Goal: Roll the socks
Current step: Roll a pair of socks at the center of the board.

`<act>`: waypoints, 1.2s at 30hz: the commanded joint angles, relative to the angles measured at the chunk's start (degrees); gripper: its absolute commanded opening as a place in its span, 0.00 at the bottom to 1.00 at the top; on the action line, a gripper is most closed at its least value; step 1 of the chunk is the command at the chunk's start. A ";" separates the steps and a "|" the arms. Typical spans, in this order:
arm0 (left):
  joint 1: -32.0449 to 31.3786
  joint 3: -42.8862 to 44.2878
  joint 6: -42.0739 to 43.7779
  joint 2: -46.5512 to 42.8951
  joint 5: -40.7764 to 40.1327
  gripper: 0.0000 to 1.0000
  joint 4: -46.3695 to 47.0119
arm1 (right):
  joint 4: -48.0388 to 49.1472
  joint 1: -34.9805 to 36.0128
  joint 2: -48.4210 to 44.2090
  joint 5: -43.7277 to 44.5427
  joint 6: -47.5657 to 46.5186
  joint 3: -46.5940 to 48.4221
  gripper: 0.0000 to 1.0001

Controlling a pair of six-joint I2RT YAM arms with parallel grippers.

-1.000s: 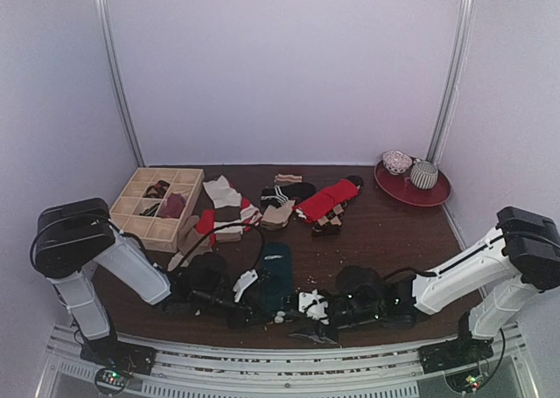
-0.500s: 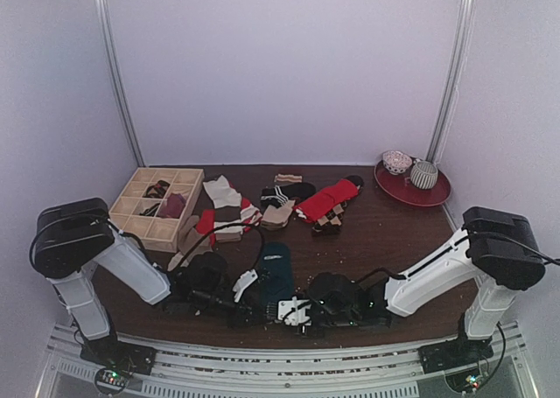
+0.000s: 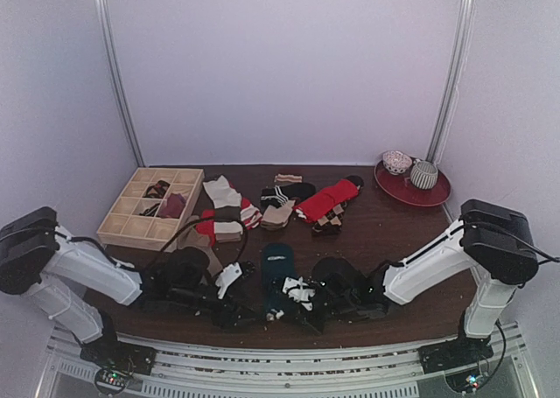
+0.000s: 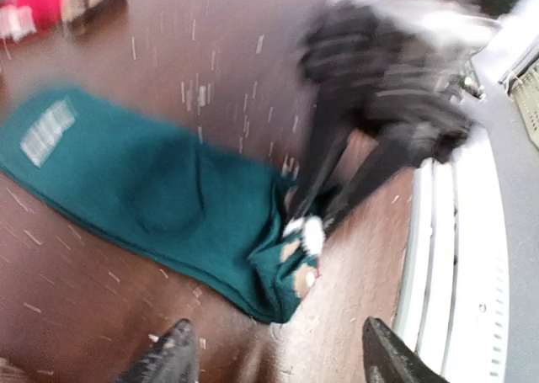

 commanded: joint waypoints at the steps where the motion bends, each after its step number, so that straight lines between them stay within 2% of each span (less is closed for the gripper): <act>1: -1.84 -3.12 9.39 -11.66 -4.88 0.69 4.68 | -6.29 -4.47 3.14 -21.94 19.99 -2.05 0.13; 3: -2.09 -3.54 11.90 -12.69 -3.44 0.70 7.83 | -6.64 -5.94 5.96 -27.38 25.07 -1.54 0.13; 6: -2.10 -2.10 14.62 -8.91 -0.21 0.71 9.98 | -3.61 -7.85 9.12 -34.74 32.03 -1.60 0.13; 10: -2.32 0.23 16.07 -0.19 5.43 0.70 13.59 | -8.13 -8.94 11.05 -37.83 31.20 1.15 0.13; 14: -2.52 2.35 16.18 6.89 7.45 0.69 15.19 | -14.08 -10.08 12.43 -38.04 27.45 3.55 0.13; 18: -2.83 3.39 15.35 9.60 10.70 0.58 16.98 | -15.92 -11.16 13.48 -37.34 26.27 4.56 0.13; 23: -3.62 4.89 15.14 12.67 10.98 0.55 15.47 | -18.28 -11.75 13.87 -36.65 24.63 6.05 0.13; 27: -4.30 5.58 14.23 14.72 11.90 0.40 14.59 | -17.48 -12.14 13.77 -36.64 25.11 6.11 0.13; 33: -5.08 2.59 10.95 15.13 9.40 0.49 15.57 | -16.72 -12.43 13.87 -36.53 25.27 6.34 0.13; 36: -5.18 1.32 9.86 14.82 9.02 0.35 16.97 | -16.24 -12.39 13.88 -36.27 25.39 6.19 0.13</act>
